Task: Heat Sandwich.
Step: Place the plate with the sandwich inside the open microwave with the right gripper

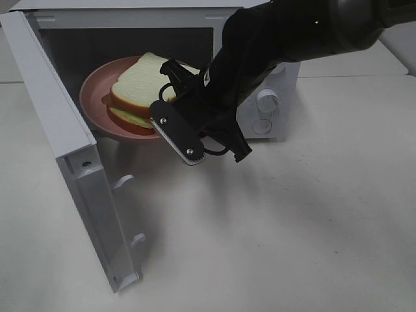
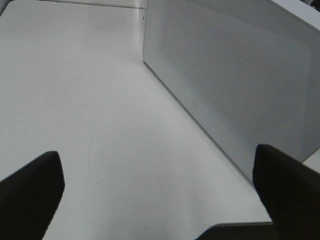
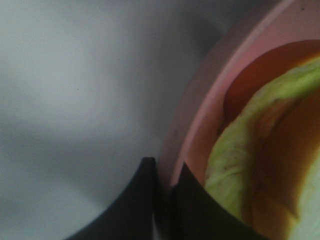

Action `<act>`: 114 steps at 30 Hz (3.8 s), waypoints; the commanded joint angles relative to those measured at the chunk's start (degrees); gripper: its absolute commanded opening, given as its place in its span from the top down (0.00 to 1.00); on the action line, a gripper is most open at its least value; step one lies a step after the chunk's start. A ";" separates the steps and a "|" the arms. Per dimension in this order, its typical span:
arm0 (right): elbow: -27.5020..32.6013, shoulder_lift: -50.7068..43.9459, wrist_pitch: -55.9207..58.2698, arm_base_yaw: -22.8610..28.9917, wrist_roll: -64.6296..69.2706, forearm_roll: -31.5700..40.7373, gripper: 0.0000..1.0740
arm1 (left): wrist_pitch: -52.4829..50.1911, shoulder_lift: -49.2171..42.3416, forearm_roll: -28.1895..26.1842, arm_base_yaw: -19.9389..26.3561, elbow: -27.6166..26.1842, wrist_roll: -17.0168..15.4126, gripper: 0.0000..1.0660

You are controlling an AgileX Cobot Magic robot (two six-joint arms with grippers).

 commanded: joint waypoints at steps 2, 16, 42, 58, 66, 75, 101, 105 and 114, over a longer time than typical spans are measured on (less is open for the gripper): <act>-4.30 2.18 0.80 0.17 0.29 0.00 1.00 | -0.86 -0.97 -0.40 0.17 0.06 0.00 0.09; -18.33 10.49 5.84 0.17 6.19 -3.21 1.00 | -0.86 -0.97 -0.40 0.17 0.06 0.00 0.09; -43.95 25.90 13.29 0.17 22.86 -7.33 1.00 | -0.86 -0.97 -0.34 0.17 0.06 0.00 0.09; -48.41 29.62 14.15 0.17 26.30 -7.56 0.98 | -0.86 -0.97 -0.34 0.17 0.06 0.00 0.09; -48.47 29.74 13.06 0.17 30.77 -7.56 0.85 | -0.86 -0.97 -0.34 0.17 0.06 0.00 0.09; -48.41 29.91 14.32 0.17 36.78 -7.56 0.52 | -0.86 -0.97 -0.34 0.17 0.06 0.00 0.09; -27.22 16.96 2.64 -0.06 38.39 -6.99 0.22 | -0.86 -0.97 -0.34 0.17 0.06 0.00 0.09; -24.01 14.78 1.49 -0.06 38.39 -6.99 0.22 | -0.86 -0.97 -0.34 0.17 0.06 0.00 0.09; -13.87 8.37 -1.55 -0.06 38.33 -7.16 0.24 | -0.86 -0.97 -0.34 0.17 0.06 0.00 0.09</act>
